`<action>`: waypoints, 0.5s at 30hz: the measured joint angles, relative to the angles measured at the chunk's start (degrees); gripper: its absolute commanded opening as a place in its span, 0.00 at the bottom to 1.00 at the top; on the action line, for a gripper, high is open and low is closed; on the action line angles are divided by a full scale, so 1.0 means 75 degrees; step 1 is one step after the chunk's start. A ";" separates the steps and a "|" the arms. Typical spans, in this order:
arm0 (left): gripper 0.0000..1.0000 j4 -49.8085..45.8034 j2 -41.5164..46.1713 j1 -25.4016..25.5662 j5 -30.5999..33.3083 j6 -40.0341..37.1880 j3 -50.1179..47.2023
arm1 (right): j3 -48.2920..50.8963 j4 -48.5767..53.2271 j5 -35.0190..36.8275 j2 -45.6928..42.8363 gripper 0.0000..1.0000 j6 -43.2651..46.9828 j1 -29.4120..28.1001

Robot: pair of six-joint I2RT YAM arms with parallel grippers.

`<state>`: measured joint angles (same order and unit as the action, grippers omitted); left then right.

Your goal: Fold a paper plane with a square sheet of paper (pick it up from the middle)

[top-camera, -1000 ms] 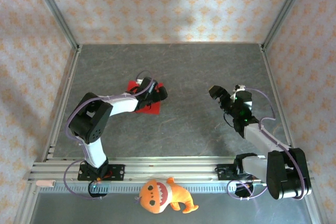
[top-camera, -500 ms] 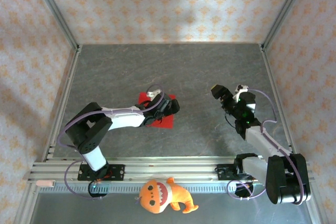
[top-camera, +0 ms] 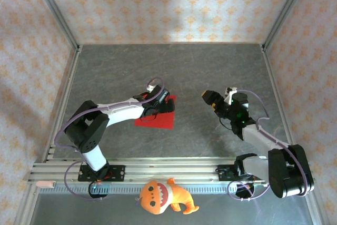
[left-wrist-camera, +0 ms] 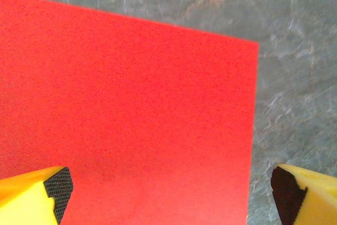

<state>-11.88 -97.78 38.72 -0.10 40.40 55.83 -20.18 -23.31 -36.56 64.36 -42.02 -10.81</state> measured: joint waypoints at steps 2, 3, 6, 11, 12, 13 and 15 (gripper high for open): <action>0.97 -0.0020 -0.0099 0.0003 -0.0154 0.0038 -0.0009 | 0.0000 0.0058 0.0085 0.0015 0.96 -0.0006 -0.0012; 0.97 -0.0017 -0.0134 0.0000 -0.0207 0.0076 -0.0029 | 0.0000 0.0114 0.0163 0.0015 0.97 -0.0006 -0.0012; 0.97 0.0082 -0.0146 0.0000 -0.0341 0.0297 -0.0256 | -0.0003 0.0280 0.0356 0.0015 0.97 -0.0026 -0.0012; 0.97 0.0539 -0.0128 0.0000 -0.0385 0.0836 -0.0414 | -0.0003 0.0513 0.0644 0.0015 0.97 -0.0026 -0.0012; 0.97 0.0670 -0.0128 0.0003 -0.0385 0.0979 -0.0452 | -0.0003 0.0562 0.0705 0.0015 0.97 -0.0020 -0.0012; 0.97 0.0778 -0.0128 0.0012 -0.0388 0.1084 -0.0481 | -0.0003 0.0603 0.0734 0.0015 0.97 -0.0023 -0.0012; 0.97 0.1000 -0.0131 0.0093 -0.0391 0.1349 -0.0513 | -0.0006 0.0714 0.0804 0.0015 0.97 0.0003 -0.0012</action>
<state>-4.38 -98.76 39.42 -3.03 50.52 51.99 -20.23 -17.96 -30.52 64.47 -42.00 -10.90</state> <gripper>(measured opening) 0.970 0.971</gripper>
